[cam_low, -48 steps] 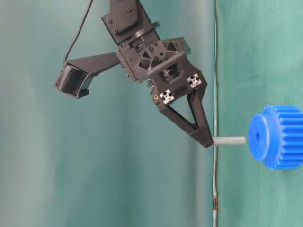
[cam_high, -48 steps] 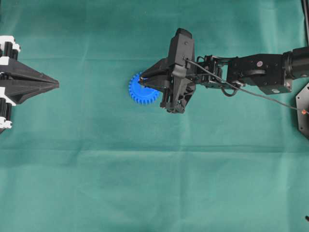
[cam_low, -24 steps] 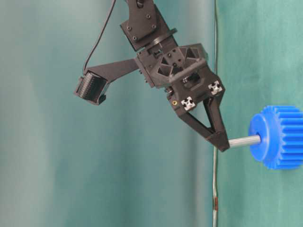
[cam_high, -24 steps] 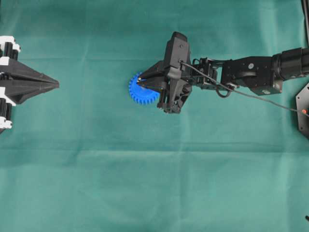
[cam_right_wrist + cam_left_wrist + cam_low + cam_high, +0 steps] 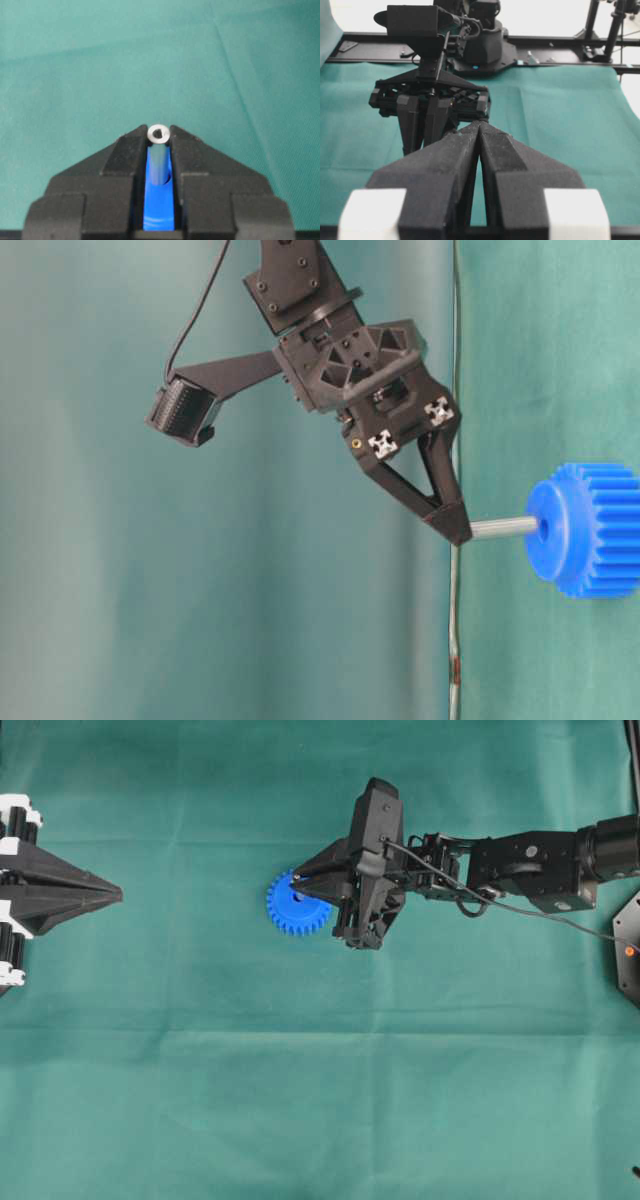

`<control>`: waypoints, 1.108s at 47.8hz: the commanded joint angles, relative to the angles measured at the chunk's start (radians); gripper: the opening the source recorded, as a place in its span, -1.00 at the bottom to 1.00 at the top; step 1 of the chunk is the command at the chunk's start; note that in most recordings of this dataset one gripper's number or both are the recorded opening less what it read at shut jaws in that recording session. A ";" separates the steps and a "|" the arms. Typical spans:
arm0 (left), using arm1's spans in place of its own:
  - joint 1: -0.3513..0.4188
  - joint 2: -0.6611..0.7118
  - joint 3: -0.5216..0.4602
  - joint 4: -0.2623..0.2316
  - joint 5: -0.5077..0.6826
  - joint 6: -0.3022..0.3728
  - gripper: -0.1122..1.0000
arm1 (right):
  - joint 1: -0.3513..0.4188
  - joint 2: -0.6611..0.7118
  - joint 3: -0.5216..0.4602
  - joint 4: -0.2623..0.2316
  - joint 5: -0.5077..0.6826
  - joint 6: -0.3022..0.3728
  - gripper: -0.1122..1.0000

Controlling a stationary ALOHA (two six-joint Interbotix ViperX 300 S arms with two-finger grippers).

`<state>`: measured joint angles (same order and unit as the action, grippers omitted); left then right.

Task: Insert the shaft placed at a random location into the center hole of the medium gear at another random location.
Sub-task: 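Lower the shaft into the gear's center hole with the right gripper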

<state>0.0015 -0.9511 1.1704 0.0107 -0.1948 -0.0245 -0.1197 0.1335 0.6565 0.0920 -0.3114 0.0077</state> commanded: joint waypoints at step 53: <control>0.002 0.009 -0.009 0.003 -0.005 0.000 -0.79 | 0.015 0.084 -0.009 0.012 -0.074 0.011 -0.57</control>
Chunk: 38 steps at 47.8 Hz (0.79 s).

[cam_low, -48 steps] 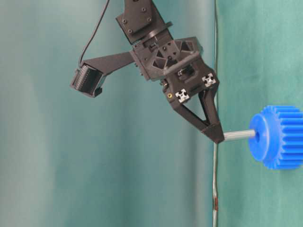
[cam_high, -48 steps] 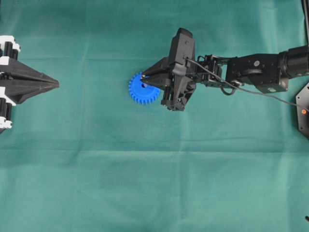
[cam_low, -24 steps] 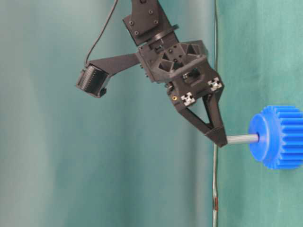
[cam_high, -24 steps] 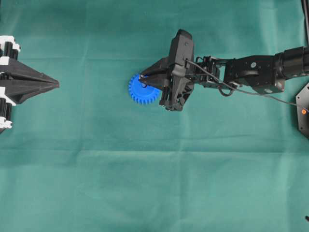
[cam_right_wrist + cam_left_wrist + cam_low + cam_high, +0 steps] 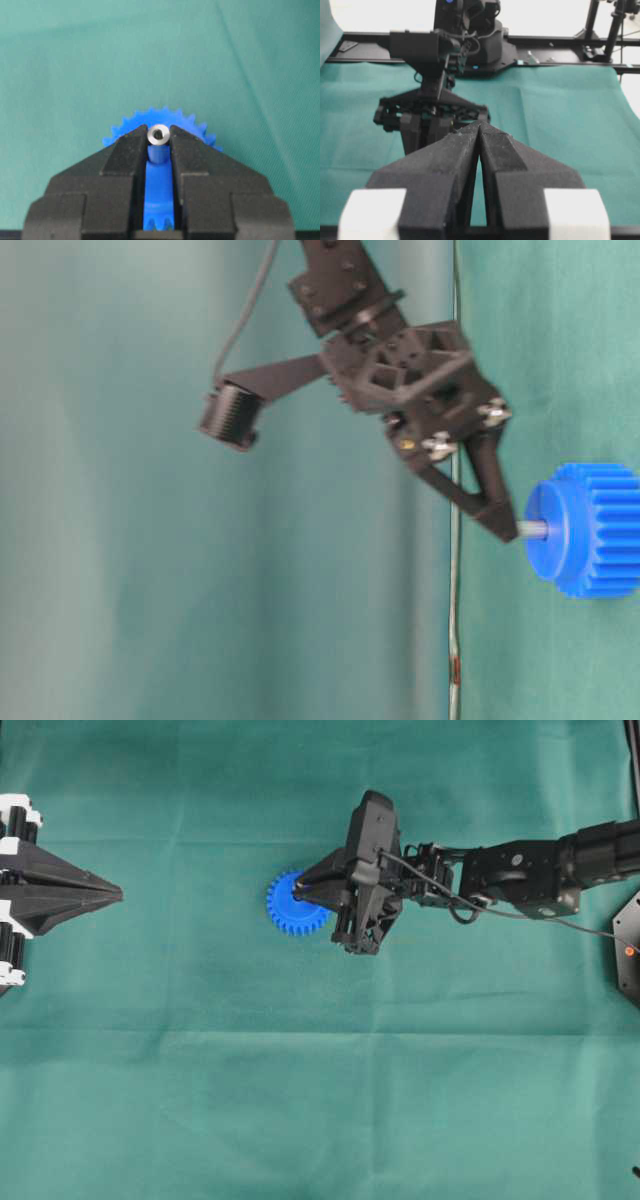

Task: Insert the shaft placed at a random location into the center hole of the medium gear at another random location.
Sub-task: 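Lower the shaft into the gear's center hole with the right gripper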

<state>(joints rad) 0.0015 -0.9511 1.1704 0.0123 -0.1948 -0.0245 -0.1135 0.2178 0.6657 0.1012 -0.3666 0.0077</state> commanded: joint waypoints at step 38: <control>0.002 0.009 -0.006 0.002 0.002 0.002 -0.79 | 0.017 -0.012 -0.020 0.003 -0.012 0.012 -0.06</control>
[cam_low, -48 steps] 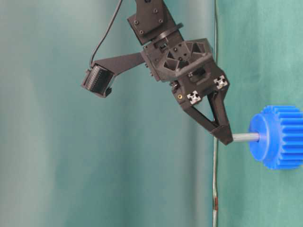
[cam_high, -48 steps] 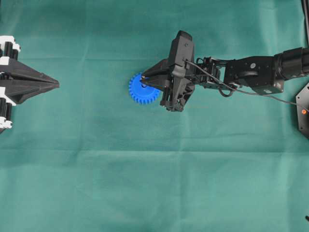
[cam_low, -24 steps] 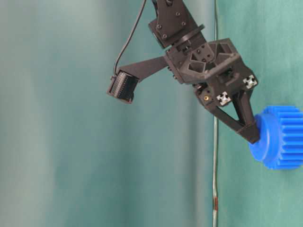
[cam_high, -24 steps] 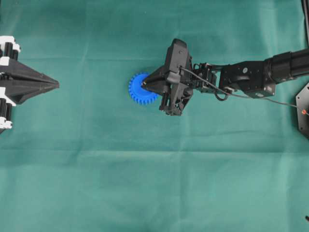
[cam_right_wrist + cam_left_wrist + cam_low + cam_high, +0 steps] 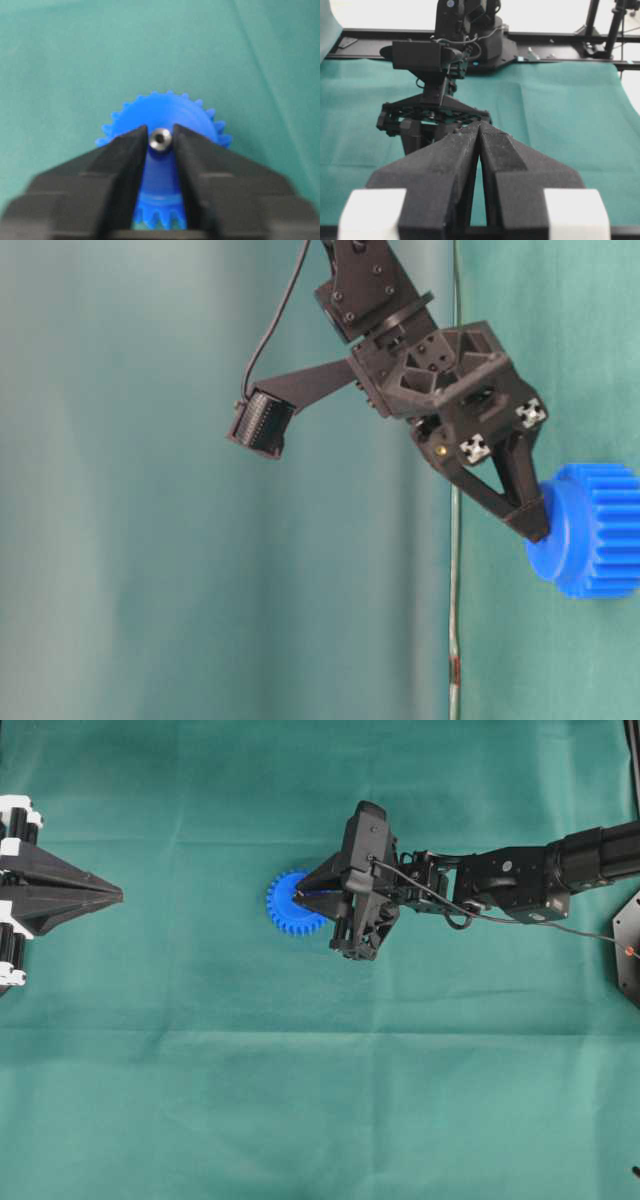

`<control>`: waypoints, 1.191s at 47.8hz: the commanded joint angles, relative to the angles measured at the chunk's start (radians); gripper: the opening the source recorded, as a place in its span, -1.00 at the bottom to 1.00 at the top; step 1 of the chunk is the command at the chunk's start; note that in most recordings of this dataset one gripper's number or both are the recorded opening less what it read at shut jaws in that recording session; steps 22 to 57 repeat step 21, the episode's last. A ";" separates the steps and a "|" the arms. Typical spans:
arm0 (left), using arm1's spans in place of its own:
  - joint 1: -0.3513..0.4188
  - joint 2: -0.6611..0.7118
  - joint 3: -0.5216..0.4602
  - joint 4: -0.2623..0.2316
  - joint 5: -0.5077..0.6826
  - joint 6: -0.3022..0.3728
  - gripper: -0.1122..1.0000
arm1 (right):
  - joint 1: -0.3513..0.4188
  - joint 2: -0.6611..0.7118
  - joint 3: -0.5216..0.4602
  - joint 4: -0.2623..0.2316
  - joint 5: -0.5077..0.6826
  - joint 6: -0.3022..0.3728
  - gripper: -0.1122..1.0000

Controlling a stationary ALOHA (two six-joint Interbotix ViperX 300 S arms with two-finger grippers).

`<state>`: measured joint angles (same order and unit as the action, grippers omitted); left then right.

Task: Insert the shaft placed at a random location into the center hole of the medium gear at another random location.
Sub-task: 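Lower the shaft into the gear's center hole with the right gripper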

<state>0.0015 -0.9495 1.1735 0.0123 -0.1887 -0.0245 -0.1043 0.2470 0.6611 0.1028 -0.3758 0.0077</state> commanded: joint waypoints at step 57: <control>0.002 0.008 -0.009 0.002 -0.005 0.000 -0.79 | 0.012 -0.268 0.052 -0.017 0.003 -0.005 0.66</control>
